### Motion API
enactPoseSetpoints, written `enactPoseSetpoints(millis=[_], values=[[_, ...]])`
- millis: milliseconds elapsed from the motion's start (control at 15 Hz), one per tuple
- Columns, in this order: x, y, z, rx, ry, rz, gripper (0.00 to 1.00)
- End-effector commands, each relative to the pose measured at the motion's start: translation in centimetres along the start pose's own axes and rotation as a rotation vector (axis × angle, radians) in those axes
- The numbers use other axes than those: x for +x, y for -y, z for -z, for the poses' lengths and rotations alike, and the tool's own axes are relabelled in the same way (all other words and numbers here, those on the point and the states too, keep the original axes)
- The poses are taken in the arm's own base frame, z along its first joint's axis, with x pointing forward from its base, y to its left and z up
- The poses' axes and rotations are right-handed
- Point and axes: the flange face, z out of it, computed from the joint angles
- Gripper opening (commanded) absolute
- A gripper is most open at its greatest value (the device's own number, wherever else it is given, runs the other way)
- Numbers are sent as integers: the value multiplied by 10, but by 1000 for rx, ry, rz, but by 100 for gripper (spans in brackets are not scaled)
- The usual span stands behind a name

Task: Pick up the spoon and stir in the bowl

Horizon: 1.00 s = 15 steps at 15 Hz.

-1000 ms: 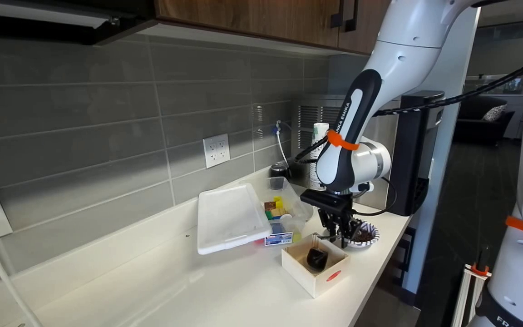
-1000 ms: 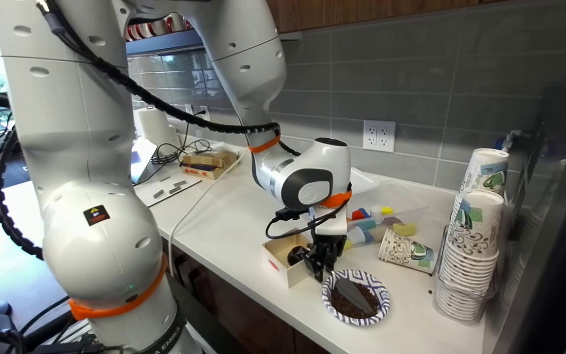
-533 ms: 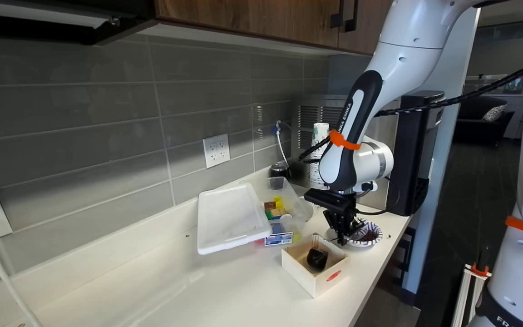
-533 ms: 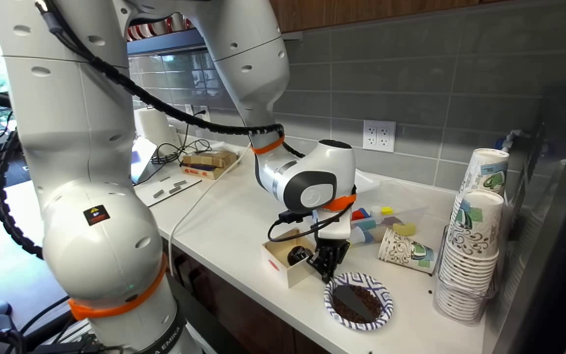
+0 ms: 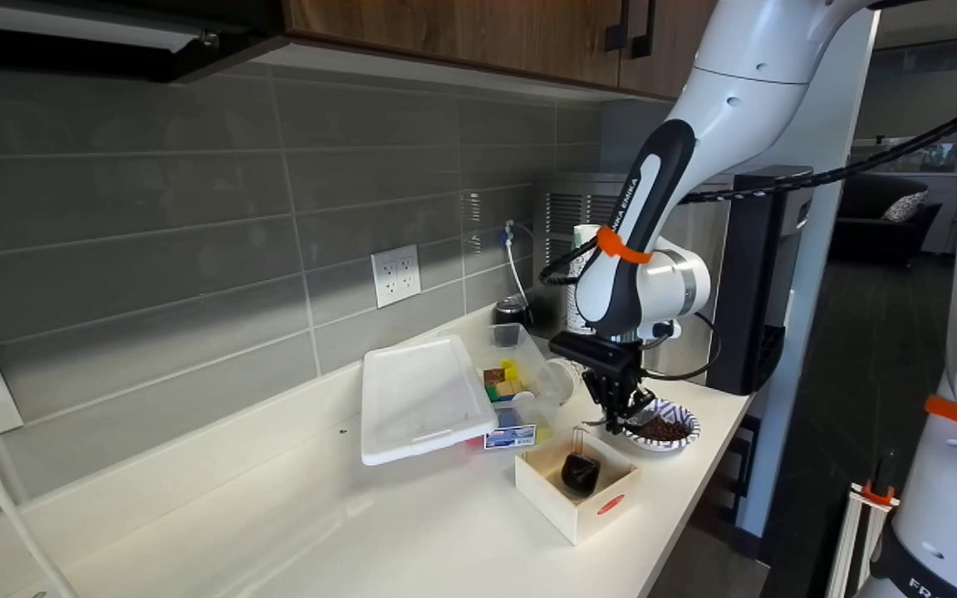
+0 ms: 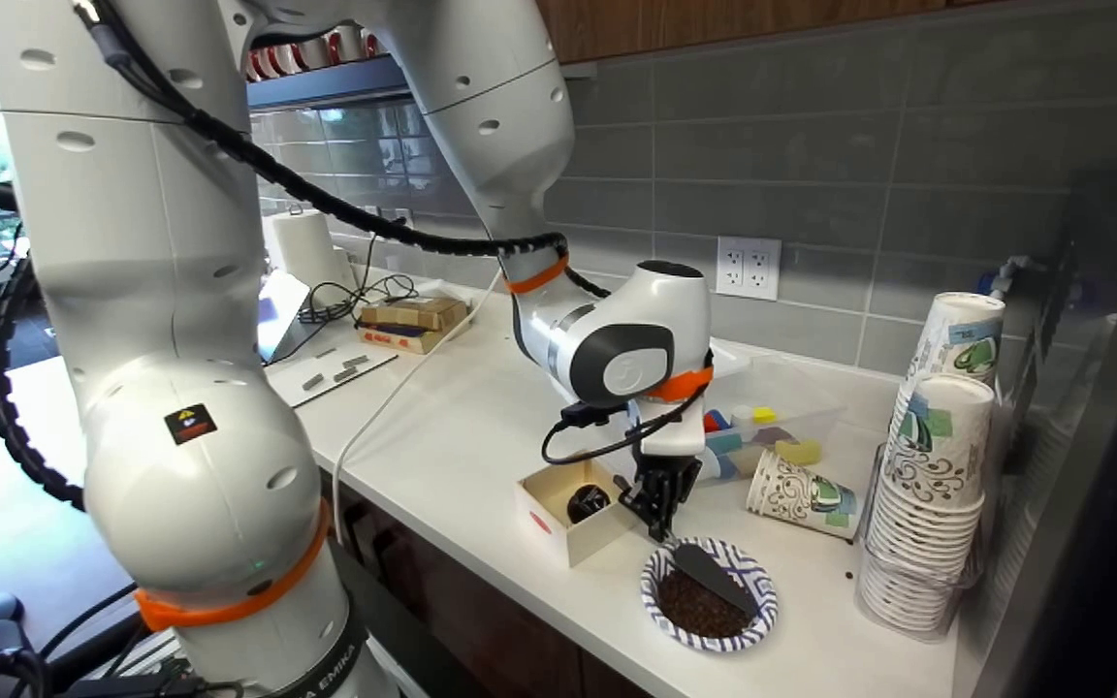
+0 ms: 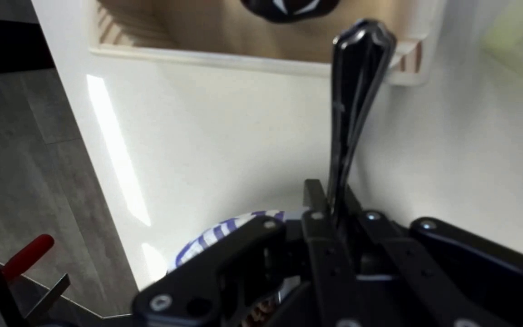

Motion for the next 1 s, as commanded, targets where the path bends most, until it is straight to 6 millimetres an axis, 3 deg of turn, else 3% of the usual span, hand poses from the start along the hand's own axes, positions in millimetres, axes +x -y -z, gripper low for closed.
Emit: enactPoseSetpoints(millis=[0,267,733,933], values=[[5,8,27,15,103,27,2],[21,5,39,-19,280,53,2],[88,-16,44,-90,494,70,2],[92,-16,43,-76,589,103,2]])
